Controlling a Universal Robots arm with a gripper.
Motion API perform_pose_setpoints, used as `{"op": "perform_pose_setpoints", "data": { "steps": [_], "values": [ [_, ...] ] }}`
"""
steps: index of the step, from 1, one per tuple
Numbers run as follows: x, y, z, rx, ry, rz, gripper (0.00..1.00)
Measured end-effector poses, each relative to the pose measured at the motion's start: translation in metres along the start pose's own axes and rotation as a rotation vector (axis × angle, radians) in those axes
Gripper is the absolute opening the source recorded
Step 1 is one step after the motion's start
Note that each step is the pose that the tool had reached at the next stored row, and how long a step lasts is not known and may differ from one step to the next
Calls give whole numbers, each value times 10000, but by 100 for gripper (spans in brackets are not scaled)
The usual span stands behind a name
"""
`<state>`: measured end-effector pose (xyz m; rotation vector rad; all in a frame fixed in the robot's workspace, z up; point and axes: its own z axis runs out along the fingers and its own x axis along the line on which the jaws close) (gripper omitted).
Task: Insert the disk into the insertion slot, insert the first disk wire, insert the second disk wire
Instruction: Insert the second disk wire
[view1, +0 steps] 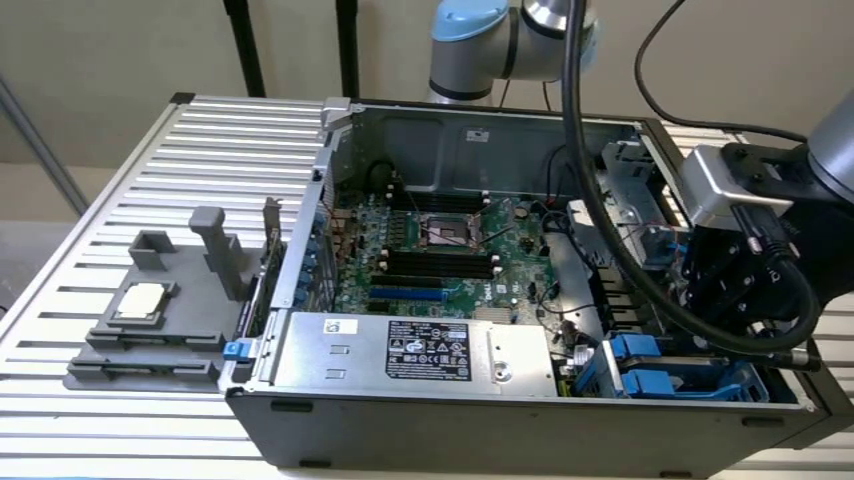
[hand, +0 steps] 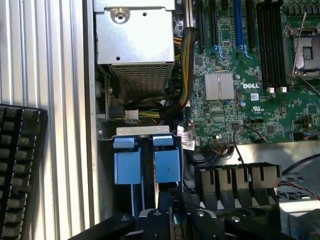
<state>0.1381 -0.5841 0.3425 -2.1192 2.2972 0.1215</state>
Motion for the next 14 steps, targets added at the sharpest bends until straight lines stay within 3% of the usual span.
{"op": "perform_pose_setpoints", "data": {
  "steps": [1, 3, 8, 14],
  "values": [
    [-3, 2, -44, 0, 11, 0, 25],
    [-6, 16, -100, -1, 7, 0, 25],
    [7, 186, -117, 41, 4, -4, 25],
    [7, 187, -118, 46, 7, -5, 25]
  ]
}}
